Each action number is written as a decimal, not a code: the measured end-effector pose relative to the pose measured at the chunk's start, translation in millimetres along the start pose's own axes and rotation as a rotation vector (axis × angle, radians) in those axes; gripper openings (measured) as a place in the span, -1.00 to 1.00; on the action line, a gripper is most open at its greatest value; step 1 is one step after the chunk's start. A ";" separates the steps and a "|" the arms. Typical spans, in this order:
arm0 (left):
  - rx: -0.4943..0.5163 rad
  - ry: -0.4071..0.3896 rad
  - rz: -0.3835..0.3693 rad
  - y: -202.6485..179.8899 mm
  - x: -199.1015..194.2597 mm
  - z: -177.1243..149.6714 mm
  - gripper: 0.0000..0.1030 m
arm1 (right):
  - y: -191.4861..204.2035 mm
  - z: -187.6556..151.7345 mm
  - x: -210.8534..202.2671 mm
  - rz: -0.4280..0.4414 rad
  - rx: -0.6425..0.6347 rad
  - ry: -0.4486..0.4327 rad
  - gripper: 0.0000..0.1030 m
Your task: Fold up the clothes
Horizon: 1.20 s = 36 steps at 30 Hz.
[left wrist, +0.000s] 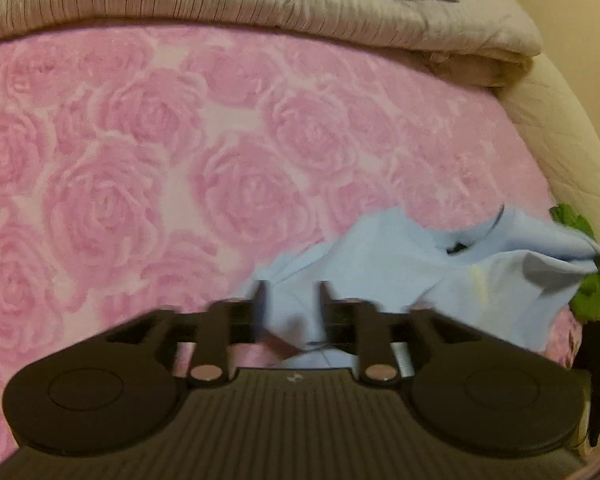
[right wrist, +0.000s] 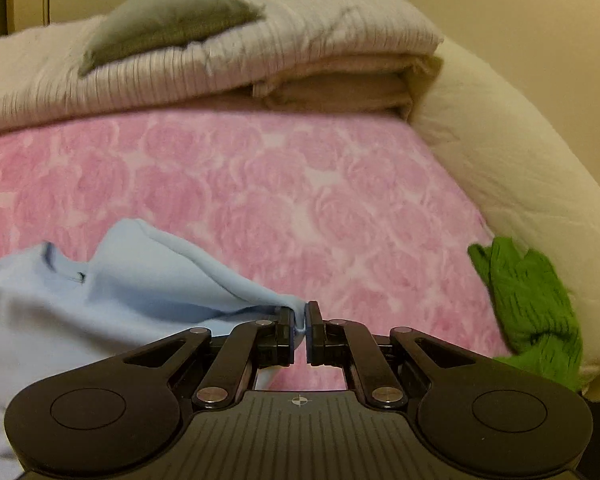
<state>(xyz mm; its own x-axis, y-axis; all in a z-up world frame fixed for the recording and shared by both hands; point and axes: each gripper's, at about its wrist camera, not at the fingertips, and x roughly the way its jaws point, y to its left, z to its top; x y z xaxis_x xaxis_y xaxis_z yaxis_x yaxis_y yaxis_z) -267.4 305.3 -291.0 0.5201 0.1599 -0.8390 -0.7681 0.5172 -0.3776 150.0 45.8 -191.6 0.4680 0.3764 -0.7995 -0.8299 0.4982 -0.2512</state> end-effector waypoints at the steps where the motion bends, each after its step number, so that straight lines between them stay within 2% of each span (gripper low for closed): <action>1: -0.005 0.016 0.003 4.0 9.1 1.0 -0.33 | 0.5 -4.2 3.9 0.002 0.003 0.022 -0.93; 4: -0.022 0.064 0.013 15.9 36.3 4.1 -0.25 | 0.1 -14.2 17.1 -0.006 0.019 0.072 -0.93; 6: -0.056 0.121 -0.008 25.1 57.5 10.5 -0.24 | 0.0 -20.2 21.8 -0.011 0.026 0.089 -0.93; 10: -0.157 0.212 -0.106 41.3 93.0 17.1 0.01 | 0.9 -23.8 27.7 -0.019 0.026 0.102 -0.93; 13: -0.202 0.227 -0.143 46.6 100.9 13.7 -0.01 | 0.6 -23.8 32.7 -0.025 0.035 0.124 -0.93; 14: -0.210 0.224 -0.159 47.5 101.1 12.6 -0.21 | 0.2 -23.8 34.5 -0.025 0.037 0.131 -0.93; 15: -0.217 0.221 -0.174 48.5 101.2 11.4 -0.52 | -0.2 -23.7 36.0 -0.026 0.039 0.136 -0.93; 16: -0.179 0.216 -0.191 42.3 97.1 10.6 -0.94 | -0.8 -23.3 37.0 -0.027 0.038 0.138 -0.93; 18: -0.096 0.207 -0.224 28.7 88.1 8.9 -0.96 | -0.5 -21.6 37.6 -0.027 0.039 0.140 -0.93; 21: 0.006 0.145 -0.185 7.1 62.5 3.4 -0.97 | 2.0 -15.6 34.6 -0.018 0.036 0.121 -0.93; 22: 0.001 0.098 -0.171 4.7 49.8 2.7 -0.98 | 2.8 -11.8 30.3 -0.017 0.029 0.098 -0.93; 25: -0.109 -0.076 -0.149 15.0 -1.7 5.3 -0.98 | 4.7 0.2 16.9 -0.010 0.011 0.028 -0.93; 27: -0.150 -0.175 -0.130 19.1 -35.8 7.1 -0.98 | 2.4 13.1 0.9 0.026 0.023 -0.042 -0.93; 31: -0.087 -0.236 -0.084 5.3 -86.9 2.0 -0.98 | 5.2 35.8 -38.2 0.076 -0.005 -0.193 -0.93; 36: -0.088 -0.412 -0.100 -17.1 -159.8 -11.0 -0.99 | 8.5 46.5 -93.0 0.145 -0.020 -0.332 -0.93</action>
<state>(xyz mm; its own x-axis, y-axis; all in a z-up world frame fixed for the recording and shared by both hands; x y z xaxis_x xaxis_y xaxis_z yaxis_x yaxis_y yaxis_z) -341.5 261.7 -154.9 0.6855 0.4440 -0.5770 -0.7260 0.4764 -0.4959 113.6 51.3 -94.0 0.4154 0.6768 -0.6078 -0.8991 0.4069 -0.1615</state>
